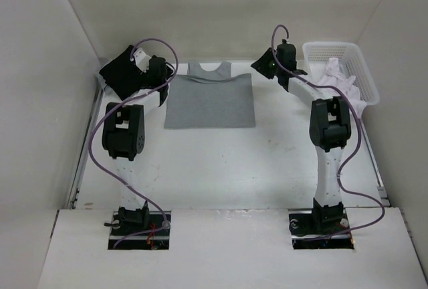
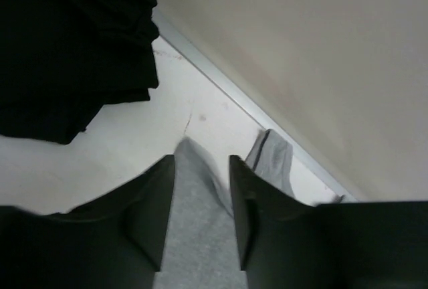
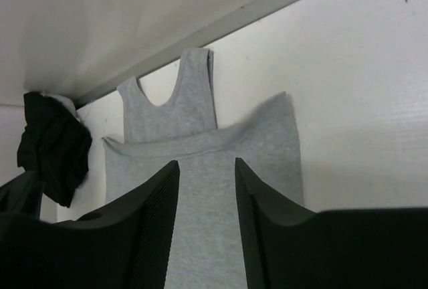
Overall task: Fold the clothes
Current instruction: Fold the tank top
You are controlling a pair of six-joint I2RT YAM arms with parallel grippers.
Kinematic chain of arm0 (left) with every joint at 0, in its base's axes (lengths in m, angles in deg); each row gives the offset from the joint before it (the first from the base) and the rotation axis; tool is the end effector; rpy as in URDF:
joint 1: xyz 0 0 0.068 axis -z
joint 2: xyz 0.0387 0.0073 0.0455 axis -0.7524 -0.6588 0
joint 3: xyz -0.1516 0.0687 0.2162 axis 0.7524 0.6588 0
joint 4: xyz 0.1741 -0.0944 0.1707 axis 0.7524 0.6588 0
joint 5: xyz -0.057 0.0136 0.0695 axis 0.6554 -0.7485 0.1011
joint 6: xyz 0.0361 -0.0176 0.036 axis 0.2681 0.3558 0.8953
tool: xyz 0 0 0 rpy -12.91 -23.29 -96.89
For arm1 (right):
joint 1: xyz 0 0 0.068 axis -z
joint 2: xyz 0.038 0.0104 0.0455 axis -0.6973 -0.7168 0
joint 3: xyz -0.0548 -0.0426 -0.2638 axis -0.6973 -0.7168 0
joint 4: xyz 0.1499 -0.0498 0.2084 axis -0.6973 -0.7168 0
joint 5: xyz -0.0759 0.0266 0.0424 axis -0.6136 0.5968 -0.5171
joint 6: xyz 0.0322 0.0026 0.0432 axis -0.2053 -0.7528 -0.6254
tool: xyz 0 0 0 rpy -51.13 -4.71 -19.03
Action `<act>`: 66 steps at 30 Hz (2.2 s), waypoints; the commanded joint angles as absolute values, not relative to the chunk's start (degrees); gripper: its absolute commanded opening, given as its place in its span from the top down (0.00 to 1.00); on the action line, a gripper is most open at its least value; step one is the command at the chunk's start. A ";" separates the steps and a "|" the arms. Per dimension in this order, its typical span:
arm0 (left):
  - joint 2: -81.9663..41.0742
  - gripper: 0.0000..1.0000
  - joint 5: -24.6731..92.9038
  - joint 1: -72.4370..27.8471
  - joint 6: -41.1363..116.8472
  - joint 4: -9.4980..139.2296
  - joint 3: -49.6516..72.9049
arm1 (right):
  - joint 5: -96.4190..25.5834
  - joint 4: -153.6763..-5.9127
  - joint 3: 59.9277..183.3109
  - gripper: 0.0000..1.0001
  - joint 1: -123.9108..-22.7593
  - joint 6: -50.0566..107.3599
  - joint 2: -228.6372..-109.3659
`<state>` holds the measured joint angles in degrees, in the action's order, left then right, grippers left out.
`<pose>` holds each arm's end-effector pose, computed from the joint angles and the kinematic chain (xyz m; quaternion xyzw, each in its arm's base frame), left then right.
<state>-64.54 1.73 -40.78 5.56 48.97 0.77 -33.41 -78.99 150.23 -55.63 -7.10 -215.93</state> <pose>0.4811 -0.0530 0.2121 -0.3605 0.7174 -0.0976 0.5881 0.5192 0.1112 0.2341 0.1795 0.8153 0.3105 0.4546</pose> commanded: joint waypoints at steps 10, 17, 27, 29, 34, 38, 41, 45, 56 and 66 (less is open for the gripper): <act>-30.23 0.59 0.71 -30.74 7.97 37.34 38.93 | -40.85 -68.57 110.80 1.00 -62.44 -6.37 -187.25; -20.81 0.58 8.78 -35.20 -0.30 43.68 56.09 | -42.97 -63.03 92.49 0.68 -64.38 -9.79 -181.70; -25.55 0.52 16.71 -40.14 -4.88 37.71 58.75 | -42.00 -60.57 90.19 0.51 -63.76 -11.47 -184.25; -26.07 0.52 15.67 -40.14 -4.71 37.00 58.31 | -42.00 -60.83 90.81 0.51 -63.76 -11.82 -184.86; -31.87 0.55 15.40 -40.31 -6.02 37.09 55.32 | -40.33 -62.15 92.92 0.52 -64.11 -12.61 -187.50; -35.73 0.60 15.66 -40.23 -6.99 36.91 53.65 | -40.16 -61.97 94.23 0.57 -64.11 -13.40 -190.13; -37.15 0.63 15.49 -40.40 -8.04 36.82 53.12 | -39.81 -61.71 94.94 0.62 -64.20 -14.28 -191.36; -37.59 0.69 15.13 -41.10 -9.27 36.39 53.47 | -39.98 -61.62 94.94 0.64 -64.46 -14.63 -191.46; -40.31 0.80 14.43 -41.55 -10.51 31.02 54.26 | -39.89 -62.94 94.42 0.59 -64.47 -14.72 -190.58; -40.23 0.92 14.52 -41.37 -10.59 30.58 55.58 | -38.67 -62.94 93.36 0.69 -64.47 -14.72 -190.05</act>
<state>-40.17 14.76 -41.26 -10.16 32.38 54.82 -39.38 -62.31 93.71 -64.17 -14.92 -190.55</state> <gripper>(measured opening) 0.095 0.325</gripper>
